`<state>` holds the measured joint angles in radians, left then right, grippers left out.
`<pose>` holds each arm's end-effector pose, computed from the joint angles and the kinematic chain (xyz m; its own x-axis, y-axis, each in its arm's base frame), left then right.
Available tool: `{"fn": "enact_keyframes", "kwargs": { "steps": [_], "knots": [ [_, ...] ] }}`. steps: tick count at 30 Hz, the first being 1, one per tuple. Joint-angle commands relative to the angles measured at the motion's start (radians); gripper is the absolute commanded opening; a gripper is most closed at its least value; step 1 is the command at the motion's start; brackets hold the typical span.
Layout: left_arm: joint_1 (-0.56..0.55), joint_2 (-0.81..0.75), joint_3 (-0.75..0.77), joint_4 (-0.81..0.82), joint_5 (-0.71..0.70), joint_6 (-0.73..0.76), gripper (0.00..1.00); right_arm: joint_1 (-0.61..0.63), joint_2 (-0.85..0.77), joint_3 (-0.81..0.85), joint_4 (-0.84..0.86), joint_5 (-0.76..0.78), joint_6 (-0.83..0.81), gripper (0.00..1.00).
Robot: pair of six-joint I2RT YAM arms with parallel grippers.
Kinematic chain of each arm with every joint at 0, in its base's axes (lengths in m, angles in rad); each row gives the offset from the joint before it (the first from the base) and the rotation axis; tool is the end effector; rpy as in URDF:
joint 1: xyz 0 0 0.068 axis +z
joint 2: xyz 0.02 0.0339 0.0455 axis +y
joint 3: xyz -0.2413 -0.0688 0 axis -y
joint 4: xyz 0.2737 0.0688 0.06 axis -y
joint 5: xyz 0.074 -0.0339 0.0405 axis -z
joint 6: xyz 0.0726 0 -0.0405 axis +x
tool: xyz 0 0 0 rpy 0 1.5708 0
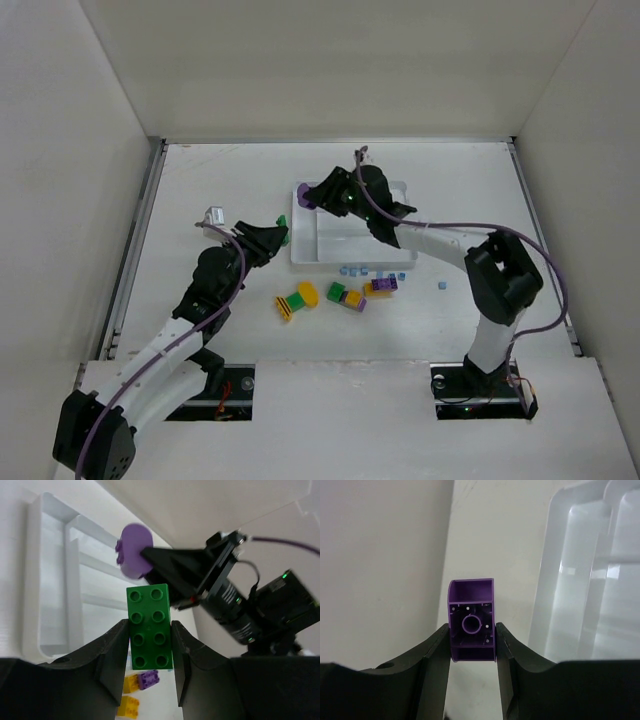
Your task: Sort the legos into containers by color
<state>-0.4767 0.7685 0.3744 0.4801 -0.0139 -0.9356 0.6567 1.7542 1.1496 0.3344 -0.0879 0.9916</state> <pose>0.2389 -0.1222 0.2441 -0.3141 -0.7436 -0.5902 0.3264 0.4992 -0.8027 0.3638 0.2885 0.2055 -0.6808 0.5279 -0.5079 -0.1926 0.5399 0.8194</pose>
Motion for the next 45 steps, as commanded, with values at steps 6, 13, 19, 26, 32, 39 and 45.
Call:
{"fn": "enact_keyframes", "kwargs": {
  "steps": [6, 13, 19, 26, 32, 39, 45],
  "knots": [
    [0.011, -0.057, -0.057, -0.066, -0.047, 0.081, 0.19, 0.019, 0.26, 0.41, -0.42, 0.146, -0.263, 0.27],
    [0.049, -0.058, -0.078, -0.071, -0.028, 0.086, 0.2, 0.027, 0.369, 0.555, -0.5, 0.165, -0.272, 0.33],
    [0.062, -0.045, -0.077, -0.064, -0.015, 0.086, 0.2, 0.03, 0.373, 0.579, -0.502, 0.172, -0.269, 0.52],
    [0.031, 0.05, -0.014, -0.052, -0.032, 0.092, 0.2, 0.025, 0.24, 0.472, -0.443, 0.174, -0.271, 0.61],
    [-0.033, 0.222, 0.115, -0.043, -0.052, 0.139, 0.2, -0.042, -0.094, 0.077, -0.22, 0.217, -0.297, 0.33],
    [-0.116, 0.469, 0.314, -0.066, -0.041, 0.201, 0.2, -0.093, -0.438, -0.364, -0.084, 0.289, -0.303, 0.25],
    [-0.089, 0.678, 0.526, -0.118, 0.104, 0.202, 0.22, -0.111, -0.564, -0.539, 0.0, 0.347, -0.303, 0.35]
  ]
}}
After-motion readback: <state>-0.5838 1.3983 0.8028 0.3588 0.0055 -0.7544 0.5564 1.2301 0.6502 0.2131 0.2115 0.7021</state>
